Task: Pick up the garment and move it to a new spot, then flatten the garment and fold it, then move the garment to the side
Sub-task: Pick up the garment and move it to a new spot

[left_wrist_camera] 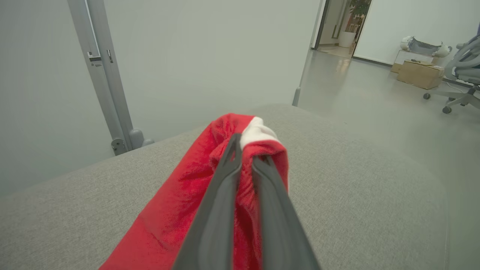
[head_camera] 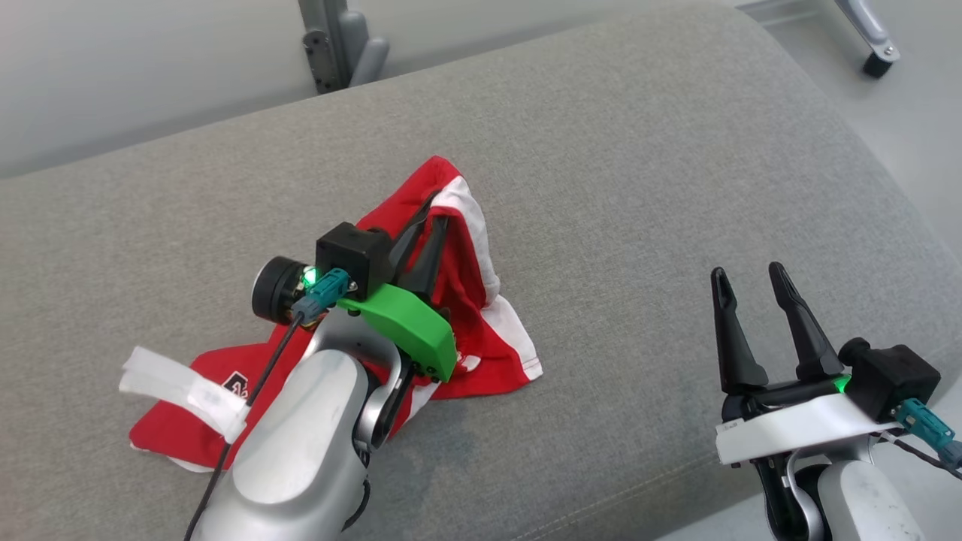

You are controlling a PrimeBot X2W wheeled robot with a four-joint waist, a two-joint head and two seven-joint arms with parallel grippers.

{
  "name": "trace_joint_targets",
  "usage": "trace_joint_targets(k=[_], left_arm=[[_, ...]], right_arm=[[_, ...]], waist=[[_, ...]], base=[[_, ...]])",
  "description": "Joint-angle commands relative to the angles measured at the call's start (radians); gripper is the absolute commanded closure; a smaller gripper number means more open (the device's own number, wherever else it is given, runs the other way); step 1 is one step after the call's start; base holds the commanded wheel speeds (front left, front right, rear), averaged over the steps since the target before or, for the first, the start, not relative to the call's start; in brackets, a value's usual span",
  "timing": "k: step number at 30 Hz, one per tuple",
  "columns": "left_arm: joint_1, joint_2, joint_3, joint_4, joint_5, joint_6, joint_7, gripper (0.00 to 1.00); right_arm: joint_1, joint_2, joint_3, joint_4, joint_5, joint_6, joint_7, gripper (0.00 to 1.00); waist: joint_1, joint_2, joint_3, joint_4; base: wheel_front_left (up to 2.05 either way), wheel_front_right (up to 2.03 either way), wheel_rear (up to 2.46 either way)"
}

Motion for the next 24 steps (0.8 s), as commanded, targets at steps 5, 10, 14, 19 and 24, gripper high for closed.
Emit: trace_joint_targets(k=[5,10,14,19,24], left_arm=[[-0.049,-0.020,-0.042,0.215,-0.031,-0.049,-0.062,0.00],[-0.030,-0.024,-0.074,0.295,-0.053,-0.064,-0.139,0.00],[0.008,-0.026,-0.055,0.297,-0.073,-0.044,-0.171,0.00],[0.077,0.006,0.028,0.219,-0.076,0.007,-0.190,0.00],[0.184,0.064,0.149,0.048,-0.043,0.064,-0.191,0.00]], right_arm=[[-0.027,0.006,-0.002,0.035,0.004,0.000,-0.021,0.00],[-0.012,0.003,-0.017,0.058,-0.004,0.000,-0.026,0.00],[-0.001,0.000,-0.020,0.063,-0.009,0.000,-0.028,0.00],[0.020,-0.008,-0.034,0.062,-0.020,0.000,-0.027,0.00],[0.031,-0.022,-0.043,0.055,-0.031,0.000,-0.017,0.00]], waist=[[0.0000,-0.0001,0.071,-0.068],[0.0000,-0.0001,0.031,-0.009],[0.0000,-0.0001,0.004,0.036],[0.0000,-0.0001,-0.030,0.122],[0.0000,-0.0001,-0.048,0.190]], base=[[0.00,0.00,0.00],[0.00,0.00,0.00],[0.00,0.00,0.00],[0.00,0.00,0.00],[0.00,0.00,0.00]])
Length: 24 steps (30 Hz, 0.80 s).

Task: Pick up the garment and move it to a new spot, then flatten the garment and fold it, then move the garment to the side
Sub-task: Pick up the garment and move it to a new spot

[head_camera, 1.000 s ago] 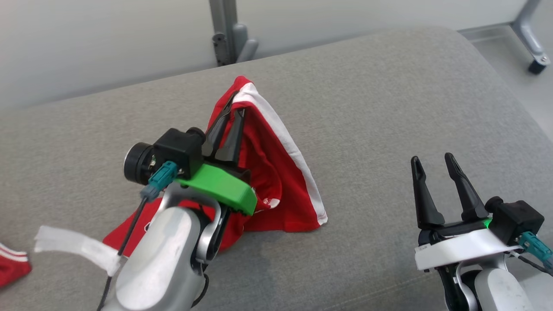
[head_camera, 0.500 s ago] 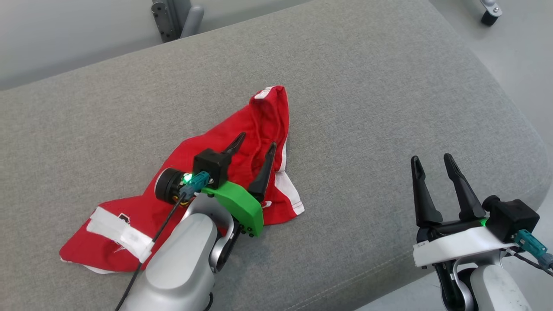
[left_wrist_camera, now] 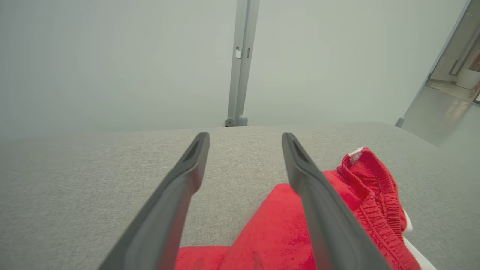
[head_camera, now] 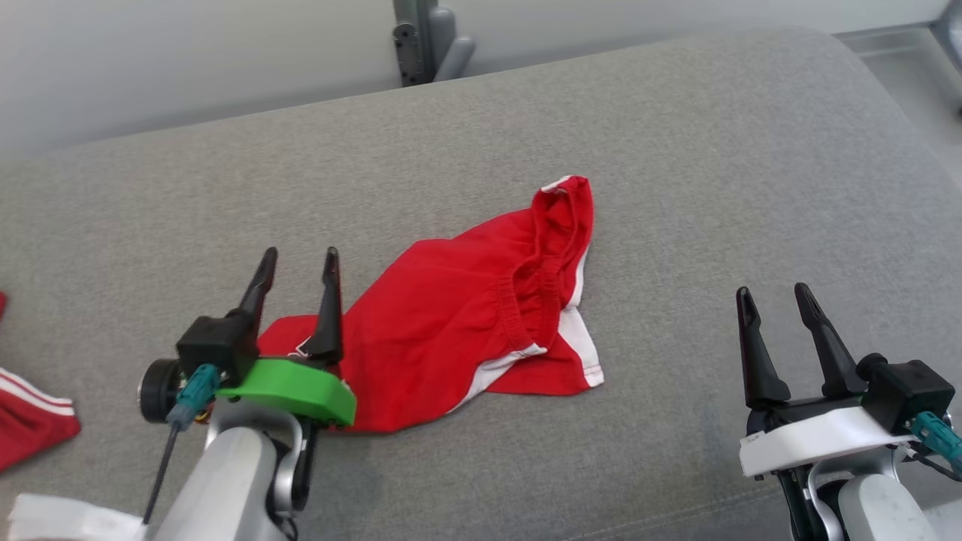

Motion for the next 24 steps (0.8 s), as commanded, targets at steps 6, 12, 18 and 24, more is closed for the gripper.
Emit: trace_joint_targets(k=[6,12,18,24], left_arm=[[0.153,0.071,0.125,-0.177,0.051,0.051,-0.004,0.00],[0.265,0.105,0.142,-0.264,0.066,0.043,-0.003,0.00],[0.330,0.119,0.122,-0.313,0.063,0.052,0.039,0.00],[0.359,0.131,0.111,-0.336,0.058,0.059,0.078,0.00]], right_arm=[[0.020,-0.029,0.004,-0.003,-0.018,0.000,0.015,0.00],[0.037,-0.044,0.015,-0.005,-0.018,0.000,0.026,0.00],[0.067,-0.046,0.013,-0.007,-0.022,0.000,0.035,0.00],[0.080,-0.037,0.001,-0.018,-0.021,0.000,0.041,0.00]], waist=[[0.0000,-0.0001,-0.060,0.128],[0.0000,-0.0001,-0.075,0.137],[0.0000,-0.0001,-0.092,0.137],[0.0000,-0.0001,-0.095,0.128]], base=[[0.00,0.00,0.00],[0.00,0.00,0.00],[0.00,0.00,0.00],[0.00,0.00,0.00]])
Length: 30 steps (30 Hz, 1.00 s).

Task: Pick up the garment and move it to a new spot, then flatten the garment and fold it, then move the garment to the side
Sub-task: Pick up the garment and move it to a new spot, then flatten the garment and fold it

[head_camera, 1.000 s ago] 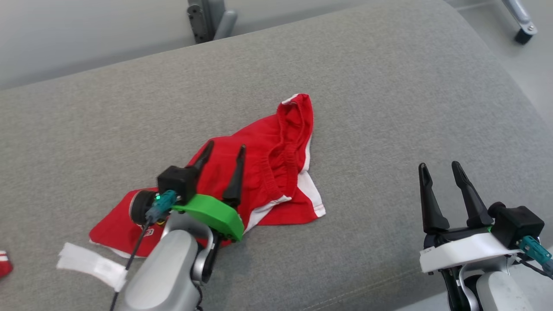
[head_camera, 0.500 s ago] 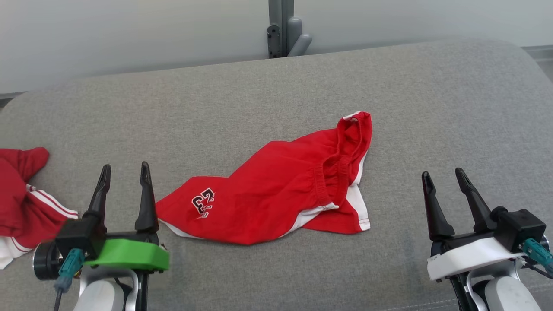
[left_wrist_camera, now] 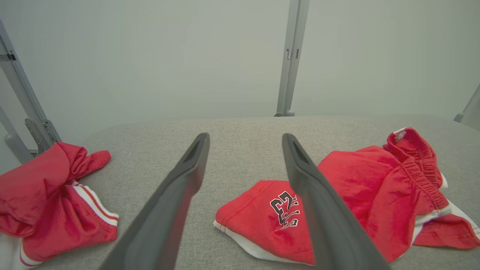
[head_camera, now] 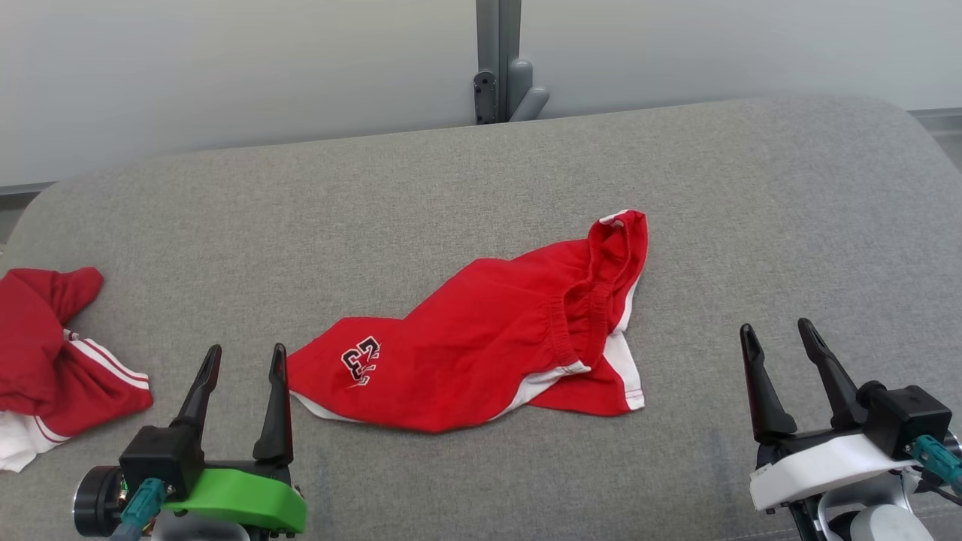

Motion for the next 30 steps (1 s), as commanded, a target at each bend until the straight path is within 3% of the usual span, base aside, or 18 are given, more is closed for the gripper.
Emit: trace_joint_targets(k=[1,17,24,30], left_arm=[[0.017,0.012,0.002,-0.008,-0.006,0.007,0.006,0.00],[-0.010,0.016,-0.010,-0.013,-0.011,0.012,0.020,0.00],[-0.056,0.004,-0.025,-0.026,0.002,0.014,0.018,0.00],[-0.112,-0.015,-0.051,-0.013,0.013,0.000,0.003,0.00]], right_arm=[[0.009,0.000,-0.003,-0.005,-0.003,0.000,0.004,0.00],[-0.032,-0.012,0.014,-0.001,0.000,0.000,0.011,0.00],[-0.099,-0.072,0.192,0.080,-0.009,0.000,0.050,0.00],[-0.194,-0.136,0.354,0.230,-0.009,0.000,0.062,0.00]], waist=[[0.0000,0.0000,0.000,-0.003],[0.0000,0.0000,0.016,0.013],[0.0000,0.0000,0.072,0.058],[0.0000,0.0000,0.121,0.121]], base=[[0.00,0.00,0.00],[0.00,0.00,0.00],[0.00,0.00,0.00],[0.00,0.00,0.00]])
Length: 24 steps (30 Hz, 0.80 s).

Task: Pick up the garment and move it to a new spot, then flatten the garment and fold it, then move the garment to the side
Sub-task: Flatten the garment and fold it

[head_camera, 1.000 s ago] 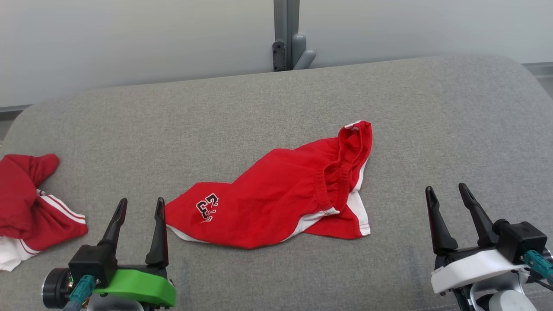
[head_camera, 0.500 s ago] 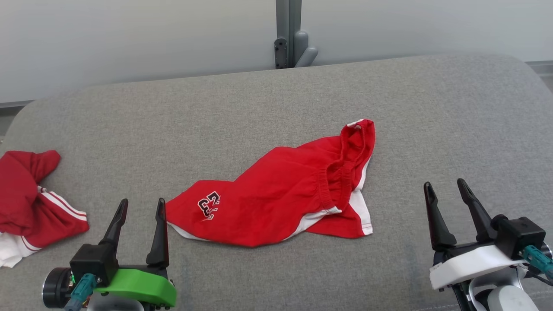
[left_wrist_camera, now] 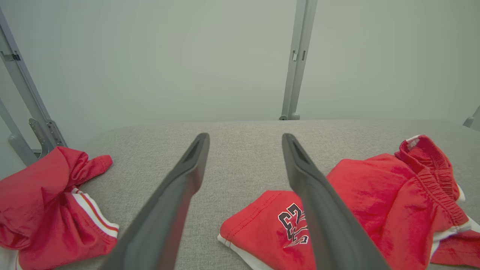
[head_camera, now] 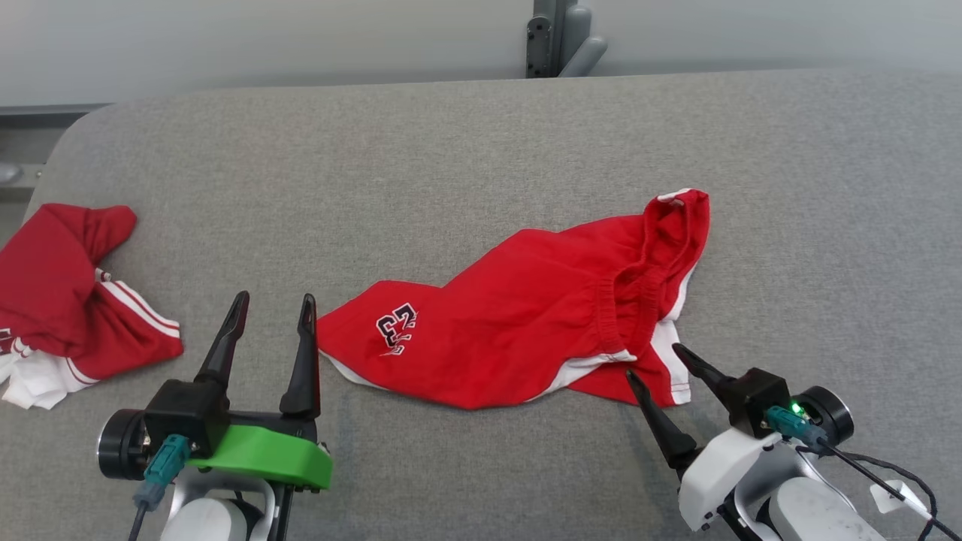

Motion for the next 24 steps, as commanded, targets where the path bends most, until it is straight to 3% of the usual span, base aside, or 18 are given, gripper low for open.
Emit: trace_joint_targets(k=[1,8,9,10,11,13,21,24], left_arm=[[-0.021,-0.007,-0.003,0.006,0.005,-0.001,-0.009,0.00],[-0.043,-0.019,-0.013,0.036,0.008,-0.003,-0.029,0.00],[-0.043,-0.019,-0.012,0.040,0.008,-0.003,-0.032,0.00],[-0.045,-0.019,-0.012,0.042,0.007,-0.003,-0.035,0.00],[-0.046,-0.019,-0.012,0.045,0.007,-0.002,-0.036,0.00],[-0.047,-0.018,-0.010,0.048,0.008,0.002,-0.038,0.00],[-0.047,-0.013,-0.002,0.051,0.006,0.013,-0.047,0.00],[-0.046,-0.010,-0.002,0.051,0.006,0.016,-0.049,0.00]], right_arm=[[-0.034,-0.012,0.024,0.032,0.005,-0.001,-0.004,0.00],[-0.132,-0.025,0.122,0.189,0.020,-0.001,-0.035,0.00],[-0.143,-0.027,0.139,0.205,0.024,-0.001,-0.036,0.18],[-0.152,-0.028,0.155,0.217,0.033,-0.001,-0.037,0.53],[-0.162,-0.029,0.174,0.228,0.044,-0.001,-0.035,0.64],[-0.182,-0.038,0.205,0.239,0.070,-0.001,-0.035,1.00],[-0.223,-0.079,0.311,0.142,0.159,-0.001,-0.024,1.00],[-0.218,-0.103,0.369,0.021,0.258,0.000,0.025,1.00]], waist=[[0.0000,0.0000,0.042,0.048],[0.0000,0.0000,0.060,0.078],[0.0000,0.0000,0.061,0.078],[0.0000,0.0000,0.062,0.078],[0.0000,0.0000,0.062,0.077],[0.0000,0.0000,0.062,0.073],[0.0000,0.0000,0.062,0.043],[0.0000,0.0000,0.061,0.030]], base=[[0.00,0.00,0.00],[0.00,0.00,0.00],[0.00,0.00,0.00],[0.00,0.00,0.00],[0.00,0.00,0.00],[0.00,0.00,0.00],[0.00,0.00,0.00],[0.00,0.00,0.00]])
